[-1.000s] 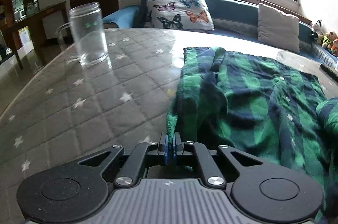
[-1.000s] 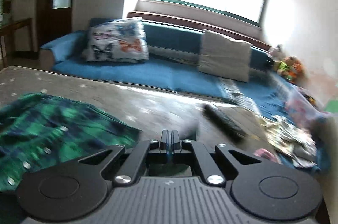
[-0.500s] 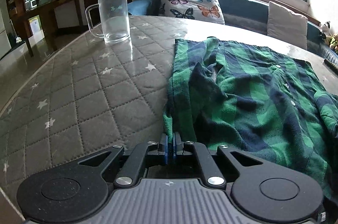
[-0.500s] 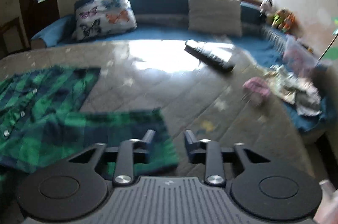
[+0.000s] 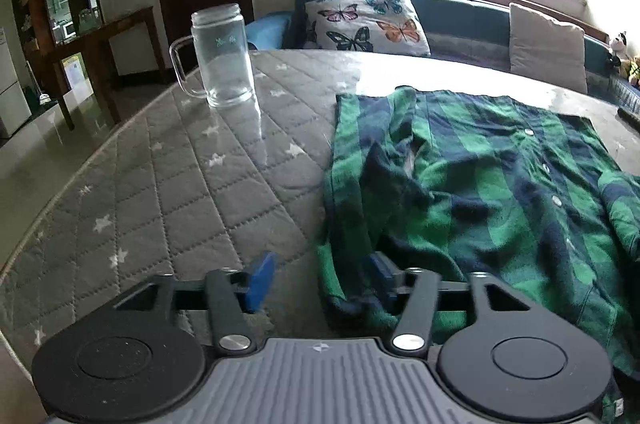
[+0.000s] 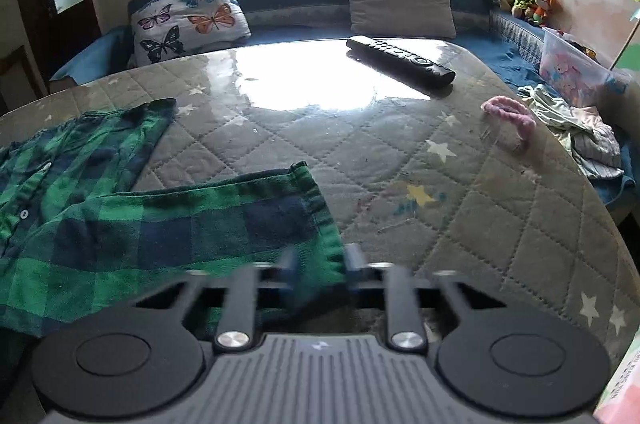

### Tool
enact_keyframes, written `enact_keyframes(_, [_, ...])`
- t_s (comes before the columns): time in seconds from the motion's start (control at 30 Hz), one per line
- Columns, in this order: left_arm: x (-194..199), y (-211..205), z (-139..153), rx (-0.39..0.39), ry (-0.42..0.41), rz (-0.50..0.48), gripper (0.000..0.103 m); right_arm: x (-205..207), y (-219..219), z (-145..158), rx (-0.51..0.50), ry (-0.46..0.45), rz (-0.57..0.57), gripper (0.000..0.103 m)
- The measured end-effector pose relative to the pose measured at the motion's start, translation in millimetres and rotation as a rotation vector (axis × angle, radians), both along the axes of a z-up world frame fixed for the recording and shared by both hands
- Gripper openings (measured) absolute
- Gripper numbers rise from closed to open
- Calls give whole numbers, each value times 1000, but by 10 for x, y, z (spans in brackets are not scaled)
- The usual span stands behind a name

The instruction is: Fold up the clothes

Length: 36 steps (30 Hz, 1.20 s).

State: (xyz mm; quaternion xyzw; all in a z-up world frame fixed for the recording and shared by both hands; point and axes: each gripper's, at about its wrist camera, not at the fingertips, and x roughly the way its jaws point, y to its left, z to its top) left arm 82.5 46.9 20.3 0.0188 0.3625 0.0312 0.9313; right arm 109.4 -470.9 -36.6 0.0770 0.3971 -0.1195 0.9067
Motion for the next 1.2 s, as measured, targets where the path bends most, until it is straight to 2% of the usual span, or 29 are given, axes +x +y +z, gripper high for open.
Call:
enact_keyframes(0.07, [21,-17,20,8,-5,-1,64,-17,7,25,-17,3,6,11])
enact_keyframes(0.17, [65,-55,33,17,-10,-10,65,-78,9,128,-95,-6,12,11])
enact_keyframes(0.4, [204,-117,-11,32,-1,-17,66,-216,-176,474,-362,-2,-23,11])
enact_keyframes(0.57, [239,-122,-69,35,15,-17,66,-331,-384,593,-478,41,-79,11])
enact_keyframes(0.87, [248,-109,-127,43,34,-11,68,-330,-591,239,-506,183,-179,12])
enact_keyframes(1.07, [267,-72,-132,45,38,5,68,-210,-592,103,-630,242,-203,11])
enact_keyframes(1.13, [274,-77,-142,46,42,5,68,-197,-635,84,-611,242,-217,12])
enact_keyframes(1.2, [287,-84,-142,48,43,5,68,-218,-621,132,-560,195,-206,13])
